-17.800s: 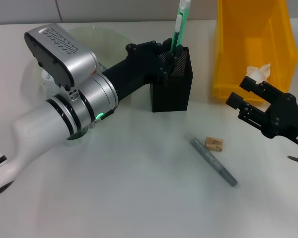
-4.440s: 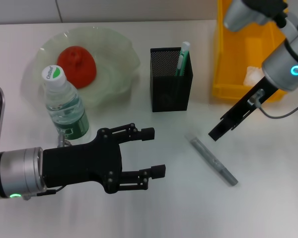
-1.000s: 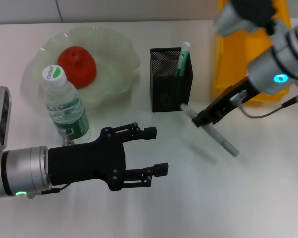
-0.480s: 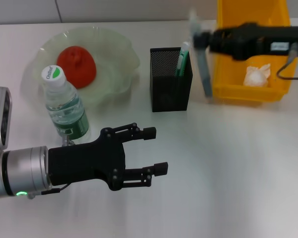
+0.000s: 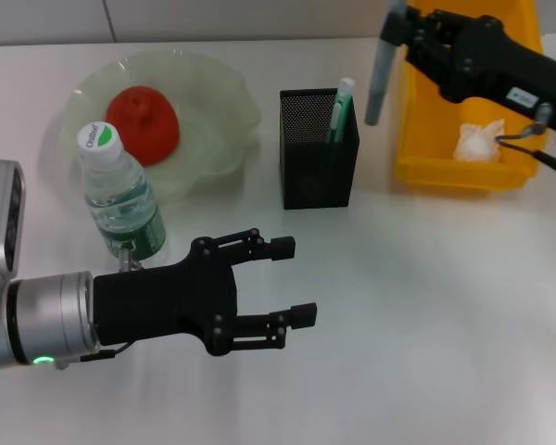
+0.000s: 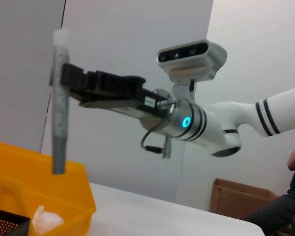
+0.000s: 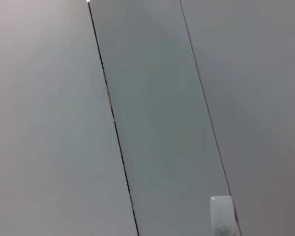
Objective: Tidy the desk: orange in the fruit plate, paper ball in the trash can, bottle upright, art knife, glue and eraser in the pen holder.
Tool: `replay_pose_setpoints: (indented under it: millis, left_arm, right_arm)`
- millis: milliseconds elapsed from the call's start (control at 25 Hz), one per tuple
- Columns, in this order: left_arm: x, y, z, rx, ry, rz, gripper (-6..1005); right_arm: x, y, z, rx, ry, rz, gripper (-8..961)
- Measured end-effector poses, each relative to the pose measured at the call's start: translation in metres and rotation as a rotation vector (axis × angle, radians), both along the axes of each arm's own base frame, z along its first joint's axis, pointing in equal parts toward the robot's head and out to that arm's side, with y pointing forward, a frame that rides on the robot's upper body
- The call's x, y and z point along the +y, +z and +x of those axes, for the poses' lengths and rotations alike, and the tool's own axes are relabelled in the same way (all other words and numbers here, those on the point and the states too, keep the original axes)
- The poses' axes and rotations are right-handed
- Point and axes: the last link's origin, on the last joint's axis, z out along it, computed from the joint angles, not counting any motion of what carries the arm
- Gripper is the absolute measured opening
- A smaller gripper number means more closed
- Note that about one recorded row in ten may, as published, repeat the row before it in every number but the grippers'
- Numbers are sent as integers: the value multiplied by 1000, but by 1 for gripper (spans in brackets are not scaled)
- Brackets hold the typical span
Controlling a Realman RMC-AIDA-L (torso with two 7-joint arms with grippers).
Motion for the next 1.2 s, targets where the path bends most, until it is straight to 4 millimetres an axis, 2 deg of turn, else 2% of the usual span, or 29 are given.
replay_pose_setpoints:
  millis: [160,640,920,1200]
  left_arm:
    - [0,0,1,-2,-3,-2,801]
    - [-1,-1,0,4,-3,-6,801]
    - [-1,-1,0,3,-3,-6,801]
    - [-1,-1,0,3,-2,-6,801]
  right_arm:
    - [10,-16,-2,-39,-15,25,139]
    - [31,-38,-9,-154,-52,27,138]
    - [30,-61,-20,-271,12,-36,144]
    - [30,-69,-20,-319,22,-52,159]
